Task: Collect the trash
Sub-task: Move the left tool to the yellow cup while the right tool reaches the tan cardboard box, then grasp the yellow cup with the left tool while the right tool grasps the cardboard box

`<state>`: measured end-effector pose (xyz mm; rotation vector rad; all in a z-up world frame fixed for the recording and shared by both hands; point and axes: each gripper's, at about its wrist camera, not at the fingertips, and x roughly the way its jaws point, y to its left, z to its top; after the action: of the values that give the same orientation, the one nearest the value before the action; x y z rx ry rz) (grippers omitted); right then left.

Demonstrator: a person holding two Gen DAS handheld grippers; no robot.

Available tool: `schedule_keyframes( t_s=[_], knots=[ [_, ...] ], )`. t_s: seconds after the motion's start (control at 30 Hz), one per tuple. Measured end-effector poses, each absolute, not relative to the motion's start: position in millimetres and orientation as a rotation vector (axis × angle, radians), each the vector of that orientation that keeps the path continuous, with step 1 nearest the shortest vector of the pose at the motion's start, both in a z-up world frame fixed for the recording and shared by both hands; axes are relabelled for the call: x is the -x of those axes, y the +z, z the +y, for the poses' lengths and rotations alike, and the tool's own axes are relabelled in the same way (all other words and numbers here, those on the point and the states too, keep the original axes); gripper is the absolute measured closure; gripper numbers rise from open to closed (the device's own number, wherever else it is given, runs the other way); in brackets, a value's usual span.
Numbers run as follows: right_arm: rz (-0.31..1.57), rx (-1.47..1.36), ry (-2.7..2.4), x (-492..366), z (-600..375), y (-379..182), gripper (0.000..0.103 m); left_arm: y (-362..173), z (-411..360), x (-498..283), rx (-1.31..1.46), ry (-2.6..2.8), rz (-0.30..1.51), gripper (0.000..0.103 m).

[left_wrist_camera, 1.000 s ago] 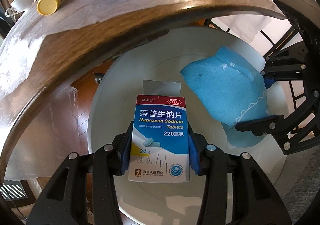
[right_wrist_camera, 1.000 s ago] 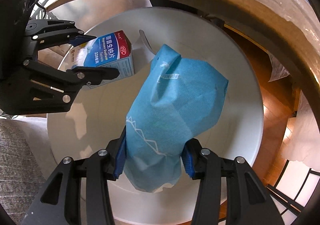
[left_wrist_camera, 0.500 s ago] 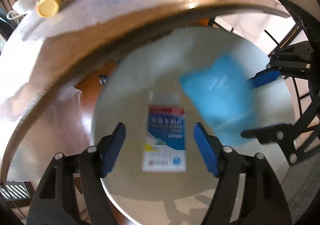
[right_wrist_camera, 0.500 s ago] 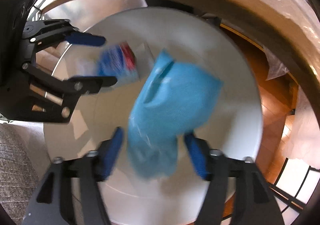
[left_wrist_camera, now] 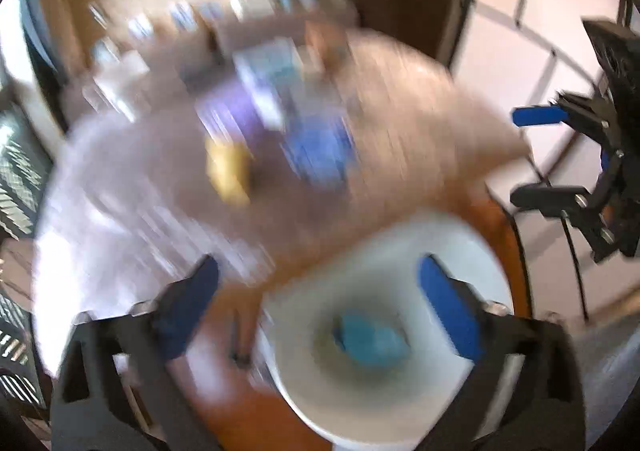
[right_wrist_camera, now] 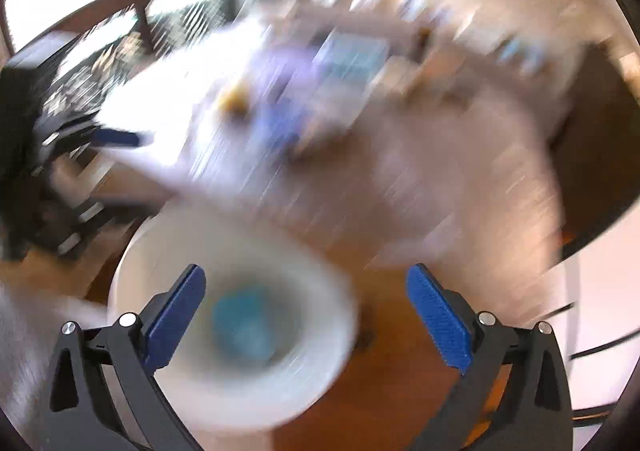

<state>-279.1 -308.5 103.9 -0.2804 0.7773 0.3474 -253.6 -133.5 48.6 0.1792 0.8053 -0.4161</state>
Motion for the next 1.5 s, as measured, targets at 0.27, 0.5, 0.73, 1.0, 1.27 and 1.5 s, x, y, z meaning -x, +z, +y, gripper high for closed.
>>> schedule_keyframes(
  t_s=[0.27,0.5,0.73,1.0,1.27,1.5],
  knots=[
    [0.582,0.131,0.104,203.2,-324.7,146.6,0.004,72.0,-120.6,196.1,-0.092,-0.323,0.742,0.001],
    [0.682,0.005,0.120,111.4,-331.4,133.5,0.004,45.2,-108.8,156.2,-0.139,-0.247,0.800,0.001],
    [0.800,-0.075,0.078,34.9,-330.2,96.0,0.004,28.0,-95.2,128.4,-0.093,-0.235,0.846,0.001],
    [0.845,-0.025,0.049,-9.8,-316.9,65.5,0.014,17.9,-91.7,118.8,-0.107,-0.253,0.878,0.002],
    [0.858,-0.007,0.043,-27.9,-312.5,53.4,0.025,14.6,-92.3,117.4,-0.099,-0.272,0.892,0.025],
    [0.896,-0.038,0.050,-37.1,-315.4,43.1,0.035,8.8,-96.5,121.0,-0.134,-0.282,0.919,0.045]
  ],
)
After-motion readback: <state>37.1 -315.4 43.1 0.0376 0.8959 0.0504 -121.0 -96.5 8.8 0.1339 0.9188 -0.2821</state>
